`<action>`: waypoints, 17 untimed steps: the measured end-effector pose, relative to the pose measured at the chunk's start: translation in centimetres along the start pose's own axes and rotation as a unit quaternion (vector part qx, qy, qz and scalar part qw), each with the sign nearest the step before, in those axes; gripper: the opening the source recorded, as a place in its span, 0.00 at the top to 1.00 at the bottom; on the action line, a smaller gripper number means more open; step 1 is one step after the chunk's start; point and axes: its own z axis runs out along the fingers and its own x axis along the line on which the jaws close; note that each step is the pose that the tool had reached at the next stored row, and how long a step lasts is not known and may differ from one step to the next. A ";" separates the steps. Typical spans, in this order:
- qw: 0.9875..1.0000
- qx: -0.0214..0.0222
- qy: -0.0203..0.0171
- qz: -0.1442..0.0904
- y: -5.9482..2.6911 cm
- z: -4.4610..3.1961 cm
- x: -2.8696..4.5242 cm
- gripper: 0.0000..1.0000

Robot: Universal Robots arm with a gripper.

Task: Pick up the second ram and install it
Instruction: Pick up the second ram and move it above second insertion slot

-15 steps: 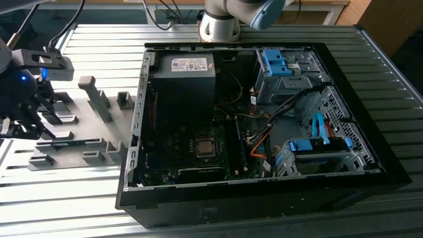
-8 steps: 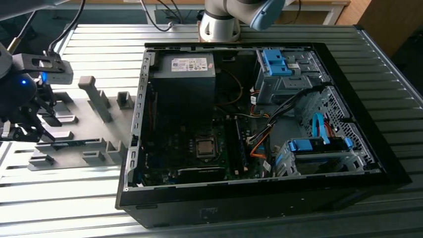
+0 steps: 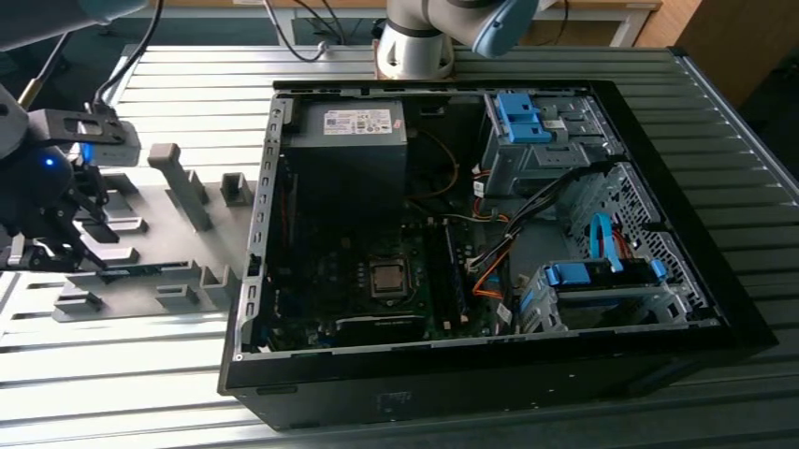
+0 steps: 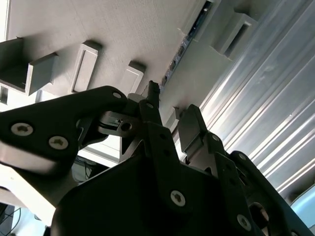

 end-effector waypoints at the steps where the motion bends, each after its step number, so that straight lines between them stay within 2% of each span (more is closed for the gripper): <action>1: 1.000 0.000 0.000 0.000 0.02 0.18 0.01 0.57; 6: 1.000 0.000 0.000 0.000 0.07 1.00 0.04 0.57; 13: 1.000 0.000 0.000 0.000 0.07 1.09 0.04 0.57; 17: 1.000 0.000 0.000 0.000 0.07 1.65 0.06 0.57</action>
